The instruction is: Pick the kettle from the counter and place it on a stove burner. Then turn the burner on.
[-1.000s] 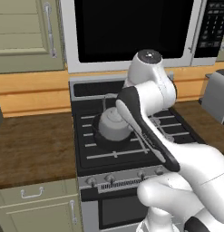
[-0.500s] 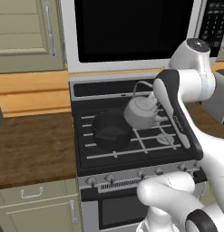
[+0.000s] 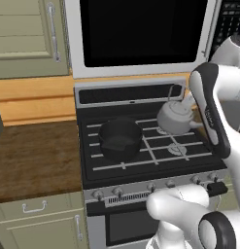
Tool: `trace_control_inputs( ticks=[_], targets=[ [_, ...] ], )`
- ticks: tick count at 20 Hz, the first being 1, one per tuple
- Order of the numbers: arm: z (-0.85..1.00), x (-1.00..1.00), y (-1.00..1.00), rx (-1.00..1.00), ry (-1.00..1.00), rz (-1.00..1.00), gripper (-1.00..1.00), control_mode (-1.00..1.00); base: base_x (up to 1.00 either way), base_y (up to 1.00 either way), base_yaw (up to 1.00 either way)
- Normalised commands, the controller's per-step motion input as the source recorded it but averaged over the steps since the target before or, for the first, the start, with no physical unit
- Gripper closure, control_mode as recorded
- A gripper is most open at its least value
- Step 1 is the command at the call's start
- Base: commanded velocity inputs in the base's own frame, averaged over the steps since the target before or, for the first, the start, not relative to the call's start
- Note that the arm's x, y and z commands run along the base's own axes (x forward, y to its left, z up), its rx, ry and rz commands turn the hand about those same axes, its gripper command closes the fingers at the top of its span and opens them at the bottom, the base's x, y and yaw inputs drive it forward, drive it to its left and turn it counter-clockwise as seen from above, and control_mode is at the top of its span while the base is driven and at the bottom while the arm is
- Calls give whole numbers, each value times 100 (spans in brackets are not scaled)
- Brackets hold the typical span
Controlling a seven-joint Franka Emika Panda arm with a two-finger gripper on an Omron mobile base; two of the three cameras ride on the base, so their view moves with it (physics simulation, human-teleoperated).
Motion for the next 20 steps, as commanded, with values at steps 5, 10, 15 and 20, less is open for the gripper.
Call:
trace_control_inputs(
  ticks=[5,10,15,20],
  targets=[
    [0,0,-50,0,1,-10,100,-100,0,0,0],
    [0,2,-41,0,6,-12,100,-100,0,0,0],
    [0,14,-32,0,18,-13,100,-100,0,0,0],
    [-28,25,-5,-3,31,-9,100,-100,0,0,0]
  ],
)
